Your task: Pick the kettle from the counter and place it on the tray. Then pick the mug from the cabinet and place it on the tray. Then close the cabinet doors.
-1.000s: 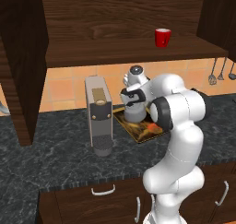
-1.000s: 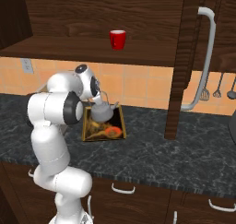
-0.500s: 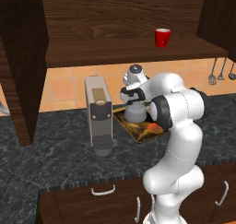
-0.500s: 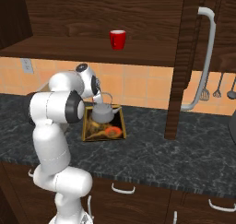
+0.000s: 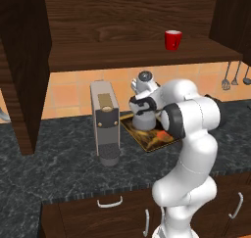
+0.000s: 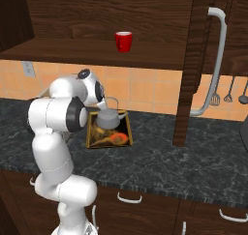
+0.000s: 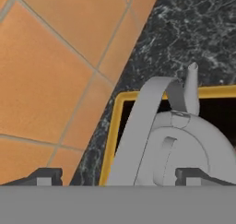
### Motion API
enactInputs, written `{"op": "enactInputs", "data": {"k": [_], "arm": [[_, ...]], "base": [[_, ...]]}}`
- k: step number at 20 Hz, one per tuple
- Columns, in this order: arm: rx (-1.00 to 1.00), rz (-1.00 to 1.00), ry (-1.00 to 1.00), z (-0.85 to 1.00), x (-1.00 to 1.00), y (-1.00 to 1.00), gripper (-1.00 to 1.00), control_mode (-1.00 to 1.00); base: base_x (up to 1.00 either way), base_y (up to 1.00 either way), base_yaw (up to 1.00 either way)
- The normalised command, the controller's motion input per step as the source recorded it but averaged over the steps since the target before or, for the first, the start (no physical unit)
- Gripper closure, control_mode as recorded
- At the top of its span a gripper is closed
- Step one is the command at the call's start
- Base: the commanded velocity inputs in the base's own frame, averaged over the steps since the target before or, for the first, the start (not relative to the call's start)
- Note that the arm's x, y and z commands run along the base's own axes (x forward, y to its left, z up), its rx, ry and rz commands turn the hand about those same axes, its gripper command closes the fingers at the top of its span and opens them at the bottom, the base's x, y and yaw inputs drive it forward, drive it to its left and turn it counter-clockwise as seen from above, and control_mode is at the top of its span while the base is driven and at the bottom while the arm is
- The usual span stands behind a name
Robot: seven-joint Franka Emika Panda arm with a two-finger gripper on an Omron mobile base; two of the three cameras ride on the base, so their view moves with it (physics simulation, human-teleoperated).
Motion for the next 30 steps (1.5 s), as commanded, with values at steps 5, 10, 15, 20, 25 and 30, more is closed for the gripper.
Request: {"op": "enactInputs", "data": {"k": [5,10,15,20,25,30], "arm": [[0.0,0.0,-0.08,0.05,-0.41,0.02,-1.0,-1.0],[0.0,0.0,-0.06,0.28,-0.57,-0.04,-1.0,-1.0],[0.0,-0.03,-0.11,0.52,-0.65,-0.16,-1.0,-1.0],[0.0,-0.02,-0.02,0.72,-0.43,-0.04,-1.0,-1.0],[-0.01,0.0,0.01,0.53,-0.1,-0.03,-1.0,-1.0],[-0.04,0.02,0.1,0.16,-0.31,-0.15,-1.0,-1.0]], "base": [[0.0,0.0,0.0],[0.0,0.0,0.0],[0.0,0.0,0.0],[0.0,0.0,0.0],[0.0,0.0,0.0],[0.0,0.0,0.0]]}}
